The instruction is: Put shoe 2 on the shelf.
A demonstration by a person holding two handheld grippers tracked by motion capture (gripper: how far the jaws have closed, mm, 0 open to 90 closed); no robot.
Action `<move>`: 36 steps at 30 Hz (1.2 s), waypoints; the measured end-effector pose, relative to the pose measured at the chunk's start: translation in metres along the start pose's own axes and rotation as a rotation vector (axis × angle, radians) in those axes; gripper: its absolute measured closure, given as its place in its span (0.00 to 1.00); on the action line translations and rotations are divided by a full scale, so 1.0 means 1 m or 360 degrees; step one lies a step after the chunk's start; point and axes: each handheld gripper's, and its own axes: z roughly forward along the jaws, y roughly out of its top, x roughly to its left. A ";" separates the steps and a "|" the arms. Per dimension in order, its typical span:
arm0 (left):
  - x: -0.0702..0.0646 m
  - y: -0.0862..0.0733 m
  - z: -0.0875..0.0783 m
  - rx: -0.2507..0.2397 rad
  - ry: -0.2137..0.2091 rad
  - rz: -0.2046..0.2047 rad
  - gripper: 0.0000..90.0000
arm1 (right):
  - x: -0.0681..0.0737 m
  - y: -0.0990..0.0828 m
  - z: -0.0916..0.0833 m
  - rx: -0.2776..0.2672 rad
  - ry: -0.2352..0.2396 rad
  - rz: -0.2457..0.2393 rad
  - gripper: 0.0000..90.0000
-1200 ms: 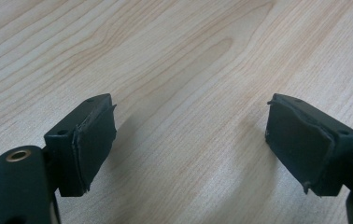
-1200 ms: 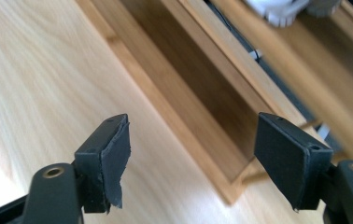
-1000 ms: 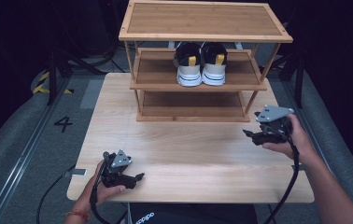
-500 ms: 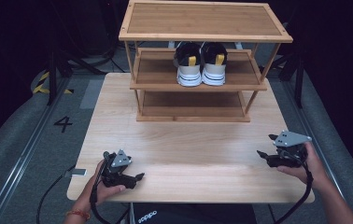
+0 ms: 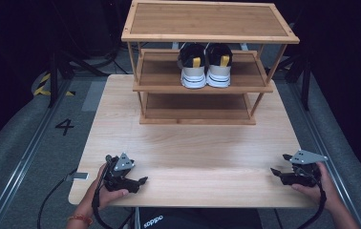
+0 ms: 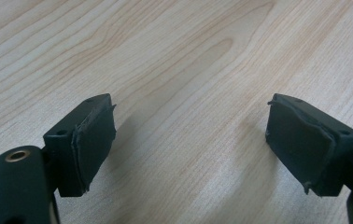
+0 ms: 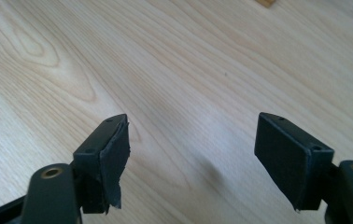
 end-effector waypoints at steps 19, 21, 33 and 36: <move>-0.001 0.000 0.000 -0.0001 -0.0005 -0.0017 0.18 | -0.011 -0.028 0.005 -0.0051 0.0064 0.0341 0.23; -0.001 0.000 0.000 -0.0002 -0.0004 -0.0018 0.18 | -0.011 -0.028 0.005 -0.0051 0.0063 0.0341 0.23; 0.000 0.001 0.002 0.0002 0.0010 -0.0014 0.16 | -0.010 -0.028 0.005 -0.0047 0.0044 0.0362 0.23; 0.001 0.002 0.002 0.0007 0.0007 -0.0024 0.16 | -0.010 -0.028 0.005 -0.0046 0.0044 0.0363 0.23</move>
